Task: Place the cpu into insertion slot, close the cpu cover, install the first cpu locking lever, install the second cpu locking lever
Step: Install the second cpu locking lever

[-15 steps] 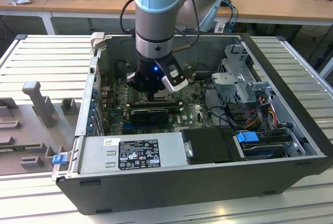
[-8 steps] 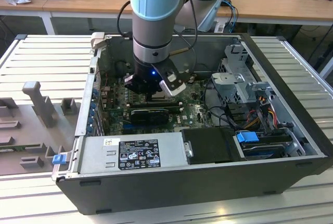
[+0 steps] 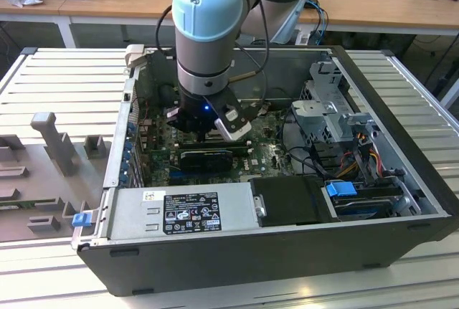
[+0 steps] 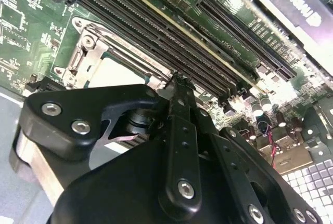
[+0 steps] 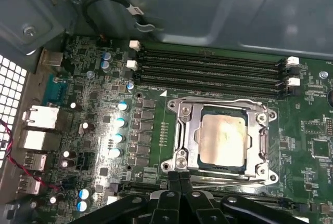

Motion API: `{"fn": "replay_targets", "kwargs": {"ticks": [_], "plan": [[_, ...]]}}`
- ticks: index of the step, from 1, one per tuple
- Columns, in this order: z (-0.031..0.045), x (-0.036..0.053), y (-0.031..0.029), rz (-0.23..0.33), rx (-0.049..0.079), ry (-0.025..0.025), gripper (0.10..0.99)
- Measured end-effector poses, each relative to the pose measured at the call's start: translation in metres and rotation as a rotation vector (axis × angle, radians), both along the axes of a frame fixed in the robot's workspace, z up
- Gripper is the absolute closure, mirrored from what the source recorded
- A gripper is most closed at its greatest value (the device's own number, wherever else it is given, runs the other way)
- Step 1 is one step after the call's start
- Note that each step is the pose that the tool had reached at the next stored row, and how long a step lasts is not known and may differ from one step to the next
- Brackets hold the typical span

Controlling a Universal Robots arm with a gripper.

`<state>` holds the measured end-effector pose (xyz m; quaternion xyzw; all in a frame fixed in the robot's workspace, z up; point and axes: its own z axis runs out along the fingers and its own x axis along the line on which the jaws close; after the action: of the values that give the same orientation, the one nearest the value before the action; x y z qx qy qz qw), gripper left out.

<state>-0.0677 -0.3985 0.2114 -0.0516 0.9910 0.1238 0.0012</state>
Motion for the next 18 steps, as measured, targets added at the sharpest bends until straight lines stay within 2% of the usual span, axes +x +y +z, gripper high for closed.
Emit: {"fn": "replay_targets", "kwargs": {"ticks": [7,11,12,15,18], "plan": [[-0.0083,-0.0014,-0.0031,0.0,0.025,-0.0004,0.98],[-0.0133,-0.0026,-0.0041,0.0,0.05,-0.0003,0.98],[-0.0149,-0.0034,-0.0042,0.0,0.061,-0.0006,0.98],[-0.0194,-0.0063,-0.005,0.0,0.083,-0.0002,0.98],[-0.0198,-0.0064,-0.0052,0.0,0.091,-0.0006,0.98]]}}
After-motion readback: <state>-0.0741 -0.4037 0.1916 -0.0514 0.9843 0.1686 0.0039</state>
